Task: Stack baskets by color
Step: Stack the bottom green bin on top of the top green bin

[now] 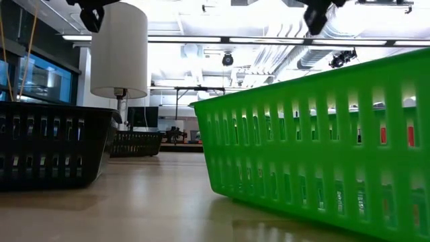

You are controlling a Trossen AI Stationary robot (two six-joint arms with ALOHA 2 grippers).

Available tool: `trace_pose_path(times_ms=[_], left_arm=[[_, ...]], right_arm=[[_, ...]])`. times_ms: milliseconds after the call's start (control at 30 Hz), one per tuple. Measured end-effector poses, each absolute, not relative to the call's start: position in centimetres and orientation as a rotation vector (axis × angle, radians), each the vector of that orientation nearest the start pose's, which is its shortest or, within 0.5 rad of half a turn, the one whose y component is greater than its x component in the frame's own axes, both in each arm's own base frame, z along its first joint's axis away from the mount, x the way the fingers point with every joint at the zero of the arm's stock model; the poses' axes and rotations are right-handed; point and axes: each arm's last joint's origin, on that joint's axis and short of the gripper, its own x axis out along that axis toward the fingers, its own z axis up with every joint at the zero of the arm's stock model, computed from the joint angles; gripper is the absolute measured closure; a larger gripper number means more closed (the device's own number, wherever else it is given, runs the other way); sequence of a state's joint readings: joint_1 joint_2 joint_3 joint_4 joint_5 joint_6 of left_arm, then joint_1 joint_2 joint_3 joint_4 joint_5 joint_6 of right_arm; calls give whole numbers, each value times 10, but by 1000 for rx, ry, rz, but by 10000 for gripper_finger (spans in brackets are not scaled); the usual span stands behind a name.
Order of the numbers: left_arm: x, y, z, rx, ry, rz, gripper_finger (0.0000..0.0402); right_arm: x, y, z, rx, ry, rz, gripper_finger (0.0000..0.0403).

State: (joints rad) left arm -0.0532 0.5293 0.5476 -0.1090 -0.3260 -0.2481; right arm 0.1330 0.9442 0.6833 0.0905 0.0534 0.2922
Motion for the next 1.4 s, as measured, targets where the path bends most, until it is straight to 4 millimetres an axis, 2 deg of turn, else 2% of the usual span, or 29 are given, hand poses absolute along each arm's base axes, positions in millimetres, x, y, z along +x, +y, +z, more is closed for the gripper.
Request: trace_pose_path(times_ms=[200,300,500,600,767,867,967,1067,1400], left_arm=[[131,2,292,-238,56,289,401],[131,3,292,-236,61,305,401],[132,3,291,-244,64,307,401],[133,3,291,-246,65,311,401],[133,3,291,-244,67,311,401],[133,3,291,-244,68,311,401],[133,3,291,-245,67,311,401],[133,3,291,-245,67,311,401],[133,3,291,-245,67,311,401]], right_arm=[[242,48,306,410,578,117,403],[256,61,305,492,694,121,403],[280,89,281,653,876,148,400],[287,102,263,716,963,113,381],[294,118,240,815,1062,29,298],[296,123,232,856,1102,-1,240],[298,125,225,902,1138,-18,200],[302,127,219,933,1167,-19,186],[309,130,198,949,1224,-77,187]])
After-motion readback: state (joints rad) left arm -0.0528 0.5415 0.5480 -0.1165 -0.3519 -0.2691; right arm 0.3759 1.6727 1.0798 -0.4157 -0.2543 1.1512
